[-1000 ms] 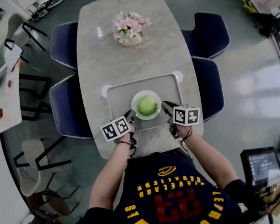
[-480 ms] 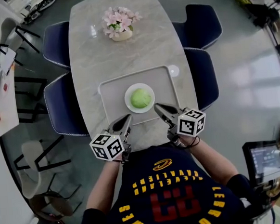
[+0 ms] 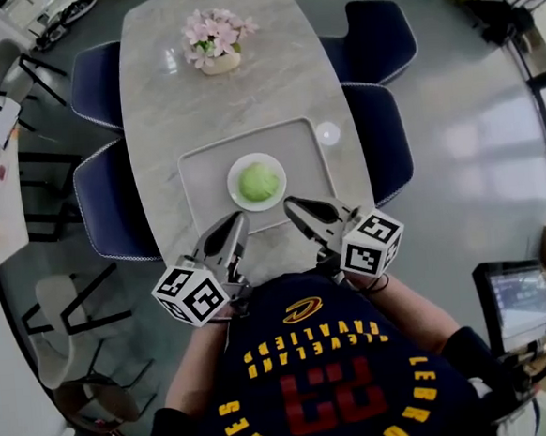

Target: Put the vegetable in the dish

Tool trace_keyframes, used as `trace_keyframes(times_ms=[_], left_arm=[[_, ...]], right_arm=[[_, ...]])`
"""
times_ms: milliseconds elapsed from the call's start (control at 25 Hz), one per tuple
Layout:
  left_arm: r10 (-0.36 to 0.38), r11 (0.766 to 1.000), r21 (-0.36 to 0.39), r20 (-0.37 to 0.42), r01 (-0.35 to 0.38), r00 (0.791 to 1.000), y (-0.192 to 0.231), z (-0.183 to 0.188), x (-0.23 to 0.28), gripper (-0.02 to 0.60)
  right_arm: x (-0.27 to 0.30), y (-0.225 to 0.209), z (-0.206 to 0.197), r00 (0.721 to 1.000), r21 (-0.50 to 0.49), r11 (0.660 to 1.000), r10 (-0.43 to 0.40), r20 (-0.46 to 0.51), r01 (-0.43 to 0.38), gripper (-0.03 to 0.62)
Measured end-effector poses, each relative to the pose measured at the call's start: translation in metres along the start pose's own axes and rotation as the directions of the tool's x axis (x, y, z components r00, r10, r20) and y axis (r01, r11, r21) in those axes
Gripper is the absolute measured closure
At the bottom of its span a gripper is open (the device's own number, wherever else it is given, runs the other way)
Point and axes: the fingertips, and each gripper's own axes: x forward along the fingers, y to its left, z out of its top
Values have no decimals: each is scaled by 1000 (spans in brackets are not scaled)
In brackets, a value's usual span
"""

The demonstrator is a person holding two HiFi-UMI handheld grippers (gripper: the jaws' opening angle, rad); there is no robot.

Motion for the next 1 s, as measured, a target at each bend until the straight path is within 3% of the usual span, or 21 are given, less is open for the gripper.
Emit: trace_keyframes(times_ms=[200,760,1000], left_arm=[[-4,998,57,22,3,1000,-11,2,-4,581],[-17,997,75,66,12,998,-20,12,-11,581],[-32,999,43,53,29,998,-21,8,-10,581]], right_arm=[[-3,18,10,1000,-106,994,14,9,-13,589],[0,34,33,998,-168,985,37,59,-26,589],[-2,32,25,998,-153,988,26,51,-18,589]])
